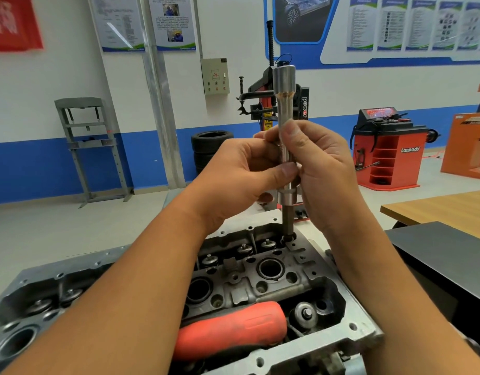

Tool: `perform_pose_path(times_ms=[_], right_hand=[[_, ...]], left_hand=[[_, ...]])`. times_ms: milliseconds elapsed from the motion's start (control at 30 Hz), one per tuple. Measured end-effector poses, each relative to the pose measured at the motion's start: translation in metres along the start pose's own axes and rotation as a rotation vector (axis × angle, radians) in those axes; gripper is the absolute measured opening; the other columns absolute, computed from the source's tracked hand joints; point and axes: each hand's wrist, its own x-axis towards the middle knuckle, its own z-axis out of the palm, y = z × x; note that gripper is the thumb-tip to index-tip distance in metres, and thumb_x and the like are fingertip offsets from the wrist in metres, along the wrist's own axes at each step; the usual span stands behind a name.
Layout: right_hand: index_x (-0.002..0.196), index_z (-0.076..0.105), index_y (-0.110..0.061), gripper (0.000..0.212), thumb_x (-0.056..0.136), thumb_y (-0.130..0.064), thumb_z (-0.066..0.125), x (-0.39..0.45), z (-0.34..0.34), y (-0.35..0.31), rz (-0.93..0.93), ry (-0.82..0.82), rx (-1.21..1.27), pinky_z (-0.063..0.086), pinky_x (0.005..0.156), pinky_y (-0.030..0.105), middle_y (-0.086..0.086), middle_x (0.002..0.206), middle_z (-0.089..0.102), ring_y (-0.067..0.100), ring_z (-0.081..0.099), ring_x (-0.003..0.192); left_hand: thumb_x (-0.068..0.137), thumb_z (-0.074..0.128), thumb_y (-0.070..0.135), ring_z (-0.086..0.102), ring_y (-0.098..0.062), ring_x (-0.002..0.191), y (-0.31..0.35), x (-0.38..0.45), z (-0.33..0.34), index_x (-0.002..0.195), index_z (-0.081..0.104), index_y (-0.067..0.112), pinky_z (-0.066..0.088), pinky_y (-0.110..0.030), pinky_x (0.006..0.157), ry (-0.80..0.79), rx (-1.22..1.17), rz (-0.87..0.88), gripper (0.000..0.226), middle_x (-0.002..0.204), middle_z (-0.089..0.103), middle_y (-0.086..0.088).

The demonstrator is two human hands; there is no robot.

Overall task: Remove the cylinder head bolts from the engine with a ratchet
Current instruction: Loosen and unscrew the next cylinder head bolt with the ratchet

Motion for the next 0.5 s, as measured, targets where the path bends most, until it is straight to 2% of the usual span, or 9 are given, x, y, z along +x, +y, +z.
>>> perform_pose_path(times_ms=[67,167,267,333,433,500], right_hand=[[0.099,0.07,0.002,0.027,0.094,-0.025,0.069,-0.0004,0.0003,0.0001,-0.024,0.019,-0.02,0.064,0.073,0.042,0.019,0.091,0.074,0.03,0.074,0.084],[0.095,0.068,0.005,0.027,0.09,-0.02,0.076,0.0,-0.0009,0.0001,-0.055,0.066,-0.031,0.06,0.066,0.031,0.004,0.076,0.073,0.019,0.074,0.073],[0.092,0.073,-0.005,0.02,0.096,-0.024,0.068,0.0004,-0.002,0.0002,-0.058,0.07,-0.041,0.061,0.07,0.032,0.012,0.085,0.074,0.022,0.074,0.082],[0.093,0.075,-0.01,0.023,0.102,-0.025,0.06,0.0001,-0.002,-0.0002,-0.037,0.051,-0.038,0.06,0.071,0.029,0.008,0.089,0.076,0.021,0.075,0.086],[0.097,0.074,-0.004,0.025,0.102,-0.023,0.059,0.0003,-0.0005,0.0001,-0.017,0.038,-0.003,0.06,0.07,0.029,0.006,0.085,0.076,0.021,0.075,0.083],[0.099,0.072,0.0,0.024,0.095,-0.024,0.069,0.0003,0.0008,-0.0001,-0.033,0.053,0.011,0.061,0.071,0.031,0.007,0.086,0.076,0.022,0.075,0.082]], left_hand=[[0.088,0.078,0.014,0.072,-0.022,0.084,-0.0009,0.0005,-0.0006,0.114,0.07,-0.002,0.059,-0.037,0.072,0.041,0.021,0.026,0.031,0.101,0.075,-0.021],[0.091,0.076,0.016,0.073,-0.022,0.087,-0.0016,0.0005,-0.0008,0.119,0.071,0.004,0.058,-0.036,0.072,0.031,0.012,0.012,0.03,0.101,0.077,-0.016],[0.103,0.06,0.014,0.074,-0.024,0.089,-0.0006,0.0,0.0015,0.124,0.069,0.006,0.061,-0.043,0.077,-0.073,-0.115,-0.038,0.024,0.097,0.077,-0.006],[0.104,0.056,0.008,0.074,-0.025,0.089,-0.0006,0.0009,0.0023,0.121,0.069,0.002,0.062,-0.049,0.082,-0.057,-0.153,-0.033,0.021,0.098,0.076,-0.008],[0.099,0.066,0.009,0.076,-0.026,0.093,-0.0026,0.0019,0.0017,0.115,0.071,0.005,0.061,-0.055,0.089,0.014,-0.078,-0.003,0.017,0.102,0.078,-0.011],[0.091,0.076,0.015,0.074,-0.025,0.088,-0.0034,0.002,0.0005,0.112,0.073,0.008,0.06,-0.047,0.082,0.056,-0.024,0.018,0.022,0.099,0.077,-0.014]])
